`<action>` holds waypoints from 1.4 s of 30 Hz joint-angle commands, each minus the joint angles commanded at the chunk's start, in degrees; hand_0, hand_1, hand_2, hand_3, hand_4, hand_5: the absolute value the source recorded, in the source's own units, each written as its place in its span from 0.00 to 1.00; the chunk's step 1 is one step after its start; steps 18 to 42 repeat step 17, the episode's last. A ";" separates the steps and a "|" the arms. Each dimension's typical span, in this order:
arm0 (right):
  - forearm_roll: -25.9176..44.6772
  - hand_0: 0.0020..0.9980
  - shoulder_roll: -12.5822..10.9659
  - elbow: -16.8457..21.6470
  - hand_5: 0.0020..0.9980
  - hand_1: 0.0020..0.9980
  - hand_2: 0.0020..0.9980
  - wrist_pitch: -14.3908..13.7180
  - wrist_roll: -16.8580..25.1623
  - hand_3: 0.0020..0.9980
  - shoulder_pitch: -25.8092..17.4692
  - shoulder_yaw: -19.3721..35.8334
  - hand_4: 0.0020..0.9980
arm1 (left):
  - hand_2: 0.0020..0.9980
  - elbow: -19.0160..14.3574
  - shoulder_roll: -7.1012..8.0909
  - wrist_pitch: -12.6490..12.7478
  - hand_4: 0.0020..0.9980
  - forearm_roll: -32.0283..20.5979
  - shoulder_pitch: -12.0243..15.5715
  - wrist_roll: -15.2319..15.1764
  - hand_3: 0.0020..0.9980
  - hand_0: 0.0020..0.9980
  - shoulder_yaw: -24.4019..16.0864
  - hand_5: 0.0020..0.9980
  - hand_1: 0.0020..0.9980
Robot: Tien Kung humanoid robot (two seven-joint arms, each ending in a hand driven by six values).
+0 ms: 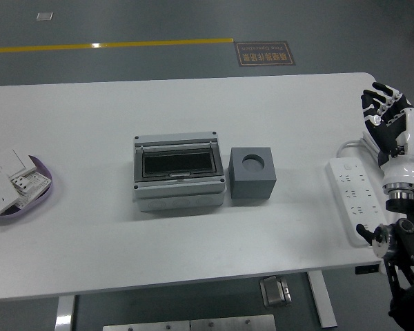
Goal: Pick up the cylinder from the cube,place it in the box,flap close box
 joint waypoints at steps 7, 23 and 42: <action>0.11 0.75 0.20 -0.54 0.24 0.67 0.70 0.17 -0.31 0.82 -0.51 -0.15 0.75 | 0.56 0.00 -0.09 0.18 0.67 -1.02 0.38 0.04 0.60 0.60 0.30 0.26 0.58; -0.16 0.75 0.46 -0.90 0.23 0.67 0.70 0.61 -0.80 0.82 -0.58 -0.67 0.75 | 0.56 0.00 -0.57 0.18 0.67 -1.10 0.29 0.06 0.60 0.60 0.20 0.26 0.58; -0.16 0.75 0.46 -0.90 0.23 0.67 0.70 0.61 -0.80 0.82 -0.58 -0.67 0.75 | 0.56 0.00 -0.57 0.18 0.67 -1.10 0.29 0.06 0.60 0.60 0.20 0.26 0.58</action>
